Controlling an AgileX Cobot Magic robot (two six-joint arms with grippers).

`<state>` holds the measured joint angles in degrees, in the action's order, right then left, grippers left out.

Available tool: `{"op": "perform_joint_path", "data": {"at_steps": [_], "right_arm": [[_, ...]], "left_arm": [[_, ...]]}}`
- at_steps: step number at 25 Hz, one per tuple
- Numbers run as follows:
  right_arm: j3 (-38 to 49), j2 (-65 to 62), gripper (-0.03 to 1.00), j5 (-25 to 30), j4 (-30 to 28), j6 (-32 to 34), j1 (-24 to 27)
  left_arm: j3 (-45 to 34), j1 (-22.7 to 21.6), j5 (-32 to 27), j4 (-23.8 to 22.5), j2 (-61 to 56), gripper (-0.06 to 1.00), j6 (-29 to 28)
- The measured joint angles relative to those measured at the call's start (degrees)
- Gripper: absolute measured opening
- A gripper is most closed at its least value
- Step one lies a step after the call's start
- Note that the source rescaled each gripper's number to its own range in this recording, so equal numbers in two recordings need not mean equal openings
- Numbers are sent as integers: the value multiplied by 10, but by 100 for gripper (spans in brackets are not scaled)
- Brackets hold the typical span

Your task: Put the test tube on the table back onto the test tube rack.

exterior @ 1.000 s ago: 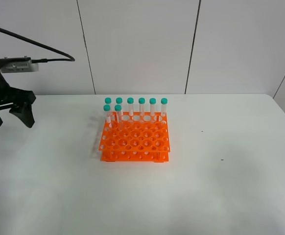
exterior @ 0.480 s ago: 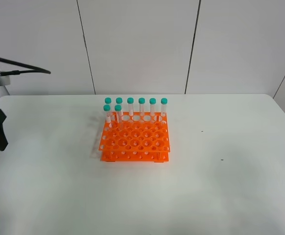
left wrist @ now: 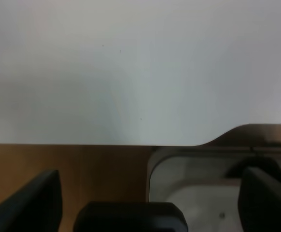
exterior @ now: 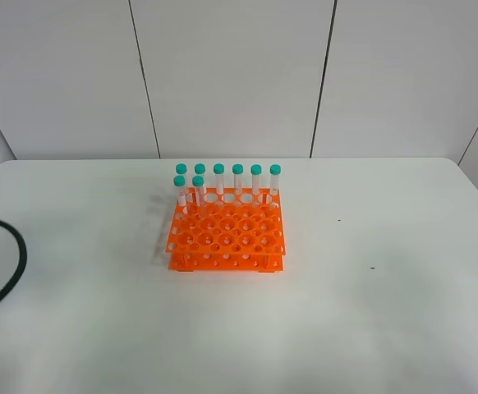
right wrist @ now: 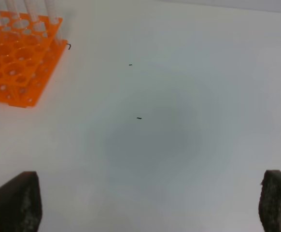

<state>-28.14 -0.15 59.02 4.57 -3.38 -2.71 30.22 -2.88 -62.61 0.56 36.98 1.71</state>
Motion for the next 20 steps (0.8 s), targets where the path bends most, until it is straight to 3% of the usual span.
{"op": "perform_joint_path", "data": {"at_steps": [11, 20], "right_arm": [[0, 0, 100, 0, 0, 0, 0], [0, 0, 100, 0, 0, 0, 0]], "left_arm": [[-12, 0, 23, 3, -210, 100, 0], [-13, 45, 23, 4, -323, 100, 2]]}}
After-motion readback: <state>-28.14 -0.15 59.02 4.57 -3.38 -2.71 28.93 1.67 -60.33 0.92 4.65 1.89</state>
